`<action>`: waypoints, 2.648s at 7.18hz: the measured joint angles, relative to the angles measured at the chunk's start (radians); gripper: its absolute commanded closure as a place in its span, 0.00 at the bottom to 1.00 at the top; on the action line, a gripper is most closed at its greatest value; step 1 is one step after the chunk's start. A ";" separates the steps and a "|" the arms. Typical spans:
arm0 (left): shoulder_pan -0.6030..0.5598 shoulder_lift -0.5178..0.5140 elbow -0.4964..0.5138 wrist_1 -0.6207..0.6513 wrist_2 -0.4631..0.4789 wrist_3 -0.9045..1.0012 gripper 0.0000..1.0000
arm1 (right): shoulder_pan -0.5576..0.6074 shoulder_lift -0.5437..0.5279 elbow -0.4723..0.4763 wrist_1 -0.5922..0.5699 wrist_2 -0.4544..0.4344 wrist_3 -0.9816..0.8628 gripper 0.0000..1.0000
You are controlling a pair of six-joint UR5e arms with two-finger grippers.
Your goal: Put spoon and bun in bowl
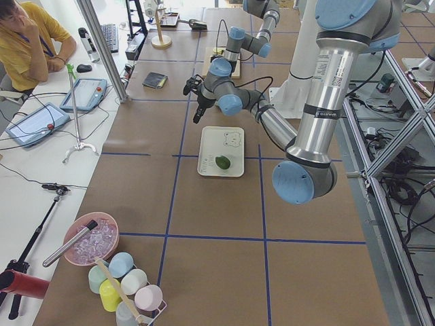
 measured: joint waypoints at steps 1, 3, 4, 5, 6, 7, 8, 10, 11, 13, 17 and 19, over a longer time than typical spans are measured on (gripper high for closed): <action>-0.001 0.012 -0.002 0.000 -0.001 0.001 0.34 | 0.016 -0.016 0.016 0.000 0.009 -0.002 0.00; -0.023 0.052 -0.010 -0.004 -0.023 0.040 0.33 | 0.094 -0.125 0.099 0.001 0.094 -0.033 0.00; -0.065 0.078 -0.010 -0.009 -0.077 0.099 0.33 | 0.173 -0.215 0.140 0.005 0.190 -0.124 0.00; -0.132 0.109 -0.003 -0.012 -0.154 0.199 0.33 | 0.264 -0.310 0.166 0.006 0.289 -0.260 0.00; -0.210 0.134 0.015 -0.010 -0.200 0.316 0.33 | 0.355 -0.400 0.174 0.005 0.371 -0.418 0.00; -0.300 0.153 0.052 -0.004 -0.228 0.456 0.33 | 0.445 -0.497 0.175 0.001 0.441 -0.595 0.00; -0.390 0.165 0.107 -0.001 -0.263 0.596 0.27 | 0.533 -0.586 0.174 -0.002 0.498 -0.755 0.00; -0.575 0.174 0.219 0.031 -0.398 0.822 0.01 | 0.711 -0.735 0.170 -0.008 0.578 -1.039 0.00; -0.652 0.175 0.255 0.075 -0.445 0.906 0.00 | 0.787 -0.782 0.166 -0.025 0.610 -1.171 0.00; -0.721 0.214 0.279 0.138 -0.476 0.972 0.00 | 0.923 -0.834 0.159 -0.126 0.670 -1.457 0.00; -0.730 0.300 0.249 0.279 -0.539 0.964 0.00 | 1.089 -0.852 0.157 -0.371 0.687 -1.861 0.00; -0.726 0.317 0.228 0.344 -0.561 0.968 0.00 | 1.111 -0.847 0.171 -0.422 0.687 -1.900 0.00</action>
